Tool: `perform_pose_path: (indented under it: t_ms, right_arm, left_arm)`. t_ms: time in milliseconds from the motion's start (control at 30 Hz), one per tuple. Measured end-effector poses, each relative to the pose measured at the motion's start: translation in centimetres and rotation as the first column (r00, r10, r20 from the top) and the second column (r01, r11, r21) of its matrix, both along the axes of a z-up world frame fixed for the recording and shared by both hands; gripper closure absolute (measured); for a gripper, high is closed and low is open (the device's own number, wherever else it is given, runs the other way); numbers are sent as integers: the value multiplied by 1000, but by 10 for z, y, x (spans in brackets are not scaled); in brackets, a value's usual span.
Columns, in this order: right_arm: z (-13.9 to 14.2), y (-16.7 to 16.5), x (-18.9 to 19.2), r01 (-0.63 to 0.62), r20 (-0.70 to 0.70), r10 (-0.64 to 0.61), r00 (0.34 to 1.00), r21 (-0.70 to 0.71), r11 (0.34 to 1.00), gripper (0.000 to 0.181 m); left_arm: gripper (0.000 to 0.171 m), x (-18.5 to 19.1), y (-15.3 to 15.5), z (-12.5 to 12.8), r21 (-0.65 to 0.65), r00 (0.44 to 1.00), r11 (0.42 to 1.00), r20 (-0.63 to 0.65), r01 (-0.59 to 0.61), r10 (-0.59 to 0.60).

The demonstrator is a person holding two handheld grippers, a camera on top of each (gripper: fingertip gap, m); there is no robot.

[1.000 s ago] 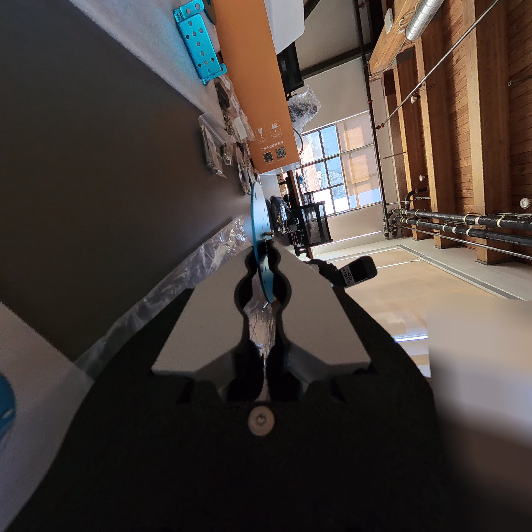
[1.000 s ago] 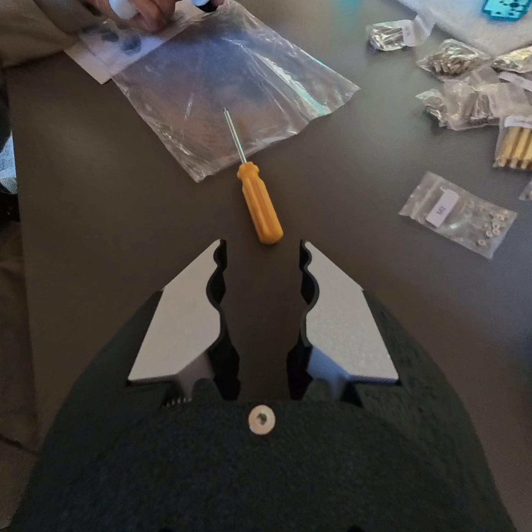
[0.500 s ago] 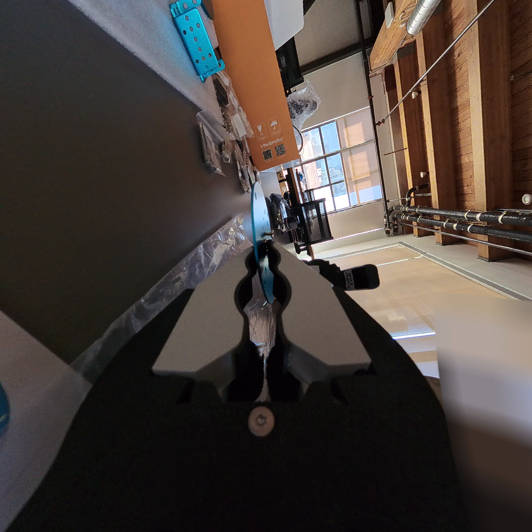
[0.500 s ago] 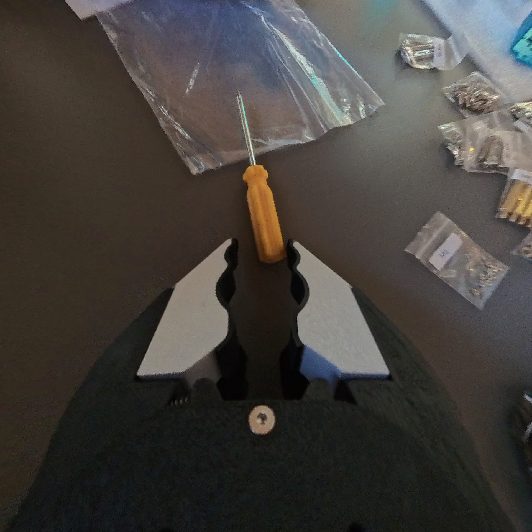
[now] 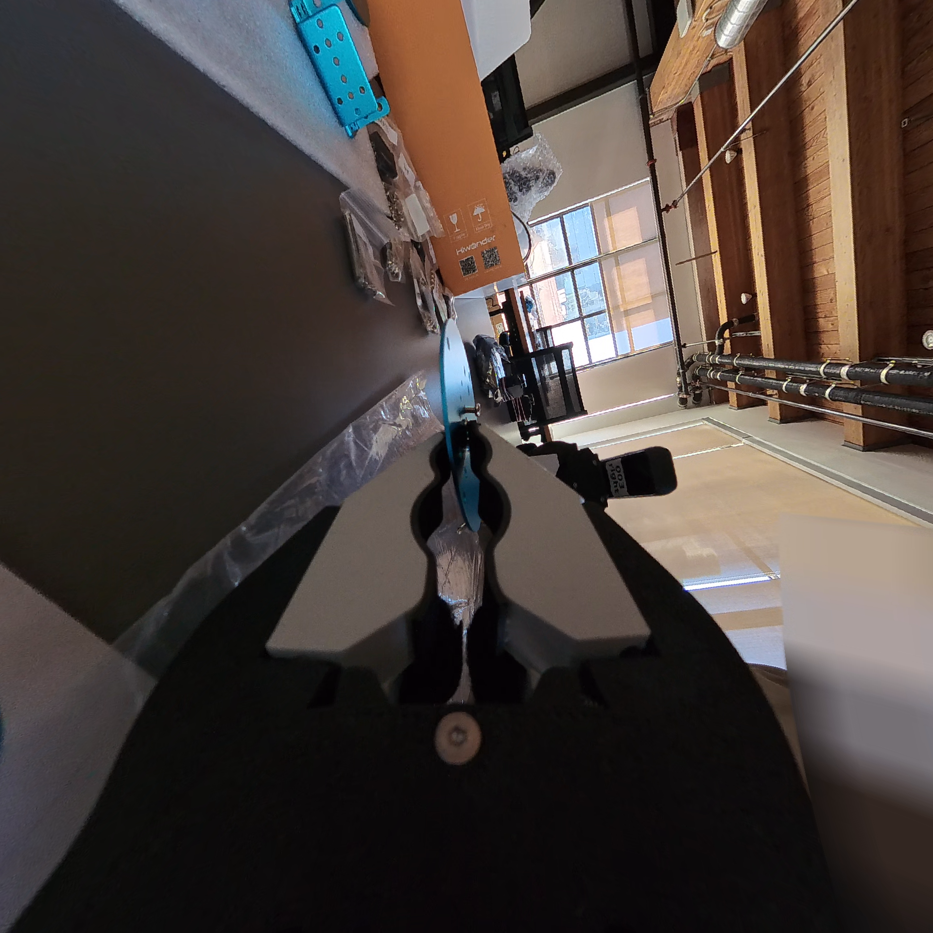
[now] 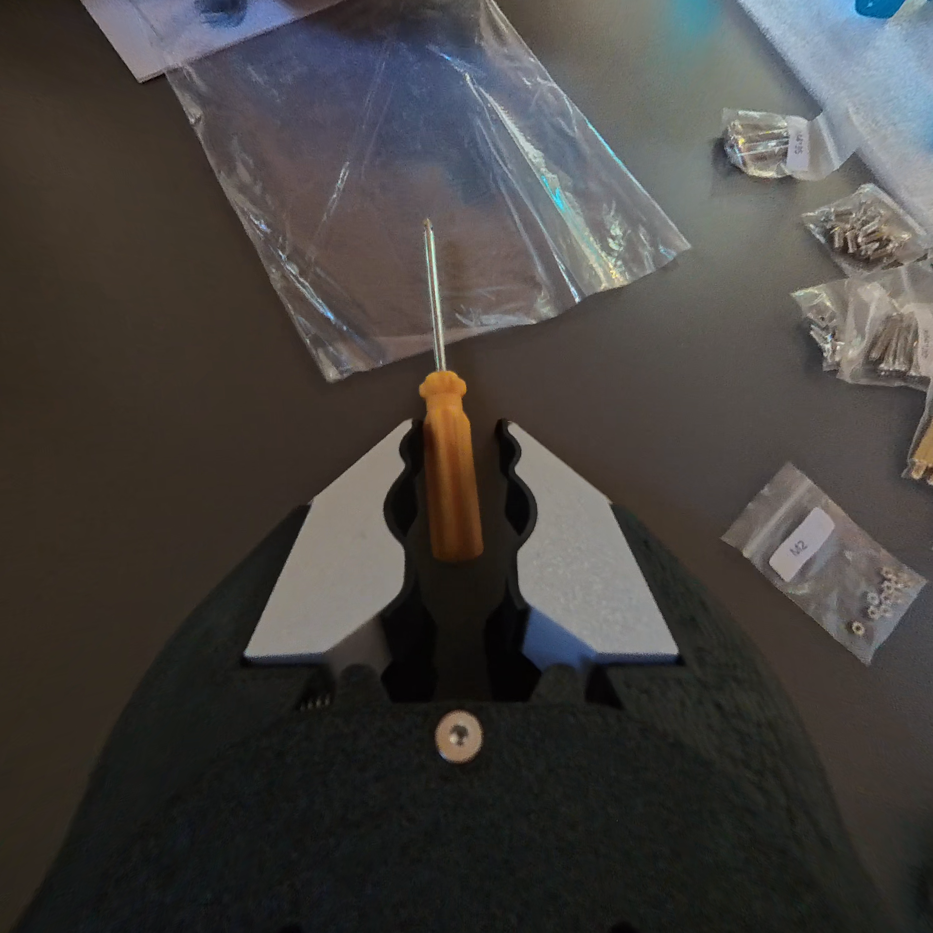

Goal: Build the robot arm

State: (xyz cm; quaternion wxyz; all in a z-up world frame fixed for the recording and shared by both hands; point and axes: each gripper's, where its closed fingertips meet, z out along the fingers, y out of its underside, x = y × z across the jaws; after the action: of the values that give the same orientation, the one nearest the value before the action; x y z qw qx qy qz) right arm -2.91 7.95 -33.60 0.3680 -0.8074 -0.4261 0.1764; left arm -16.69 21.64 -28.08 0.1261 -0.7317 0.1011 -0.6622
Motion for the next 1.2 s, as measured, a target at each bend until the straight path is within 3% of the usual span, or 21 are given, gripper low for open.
perform_pose_path:
  t_ms: [133, 367, 533, 633, 700, 767, 833, 900, 967, 1100, 1133, 1200]
  right_arm:
    - [0, 2, -4, 15, 75, -11, 997, -54, 998, 155]
    - [-1, 2, -17, -69, 285, 124, 950, -195, 978, 164]
    - [-1, 3, -19, -90, 340, 163, 926, -221, 971, 165]
    - [9, 16, -17, -151, 465, 180, 867, -100, 983, 165]
    - [33, 37, -18, -244, 594, 151, 790, 79, 966, 165]
    - [68, 61, -31, -425, 738, 88, 669, 283, 860, 166]
    - [100, 82, -47, -634, 869, -48, 493, 396, 664, 166]
    - [129, 104, -62, -772, 901, -244, 358, 432, 466, 166]
    - [148, 121, -72, -842, 876, -352, 329, 441, 312, 166]
    - [172, 151, -76, -917, 823, -479, 304, 389, 85, 166]
    - [171, 156, -77, -936, 829, -485, 279, 347, 55, 165]
    - [157, 165, -70, -937, 892, -392, 225, 308, 163, 166]
  left_arm:
    - [166, 0, -1, 0, 3, 1000, 1000, -2, 3, -3]
    - [166, 1, -1, 0, 9, 1000, 1000, -5, 4, -4]
    - [166, 1, -2, 0, 10, 1000, 1000, -6, 5, -5]
    - [165, 1, -2, 0, 9, 1000, 1000, -5, 6, -6]
    - [166, 1, -2, 0, 7, 1000, 1000, -6, 4, -4]
    - [166, 1, -2, 0, 5, 1000, 1000, -5, 4, -4]
    - [165, 1, -2, 0, 3, 1000, 1000, -3, 4, -4]
    - [165, 0, -1, 0, 2, 1000, 1000, -3, 3, -3]
    - [166, 0, -1, 0, 2, 1000, 1000, -3, 0, 0]
    - [166, 0, 0, 0, -8, 1000, 1000, 2, -4, 4]
    - [165, 0, 0, 0, -11, 1000, 1000, 4, -2, 2]
    - [165, 0, 0, 0, -10, 1000, 1000, 3, -2, 2]
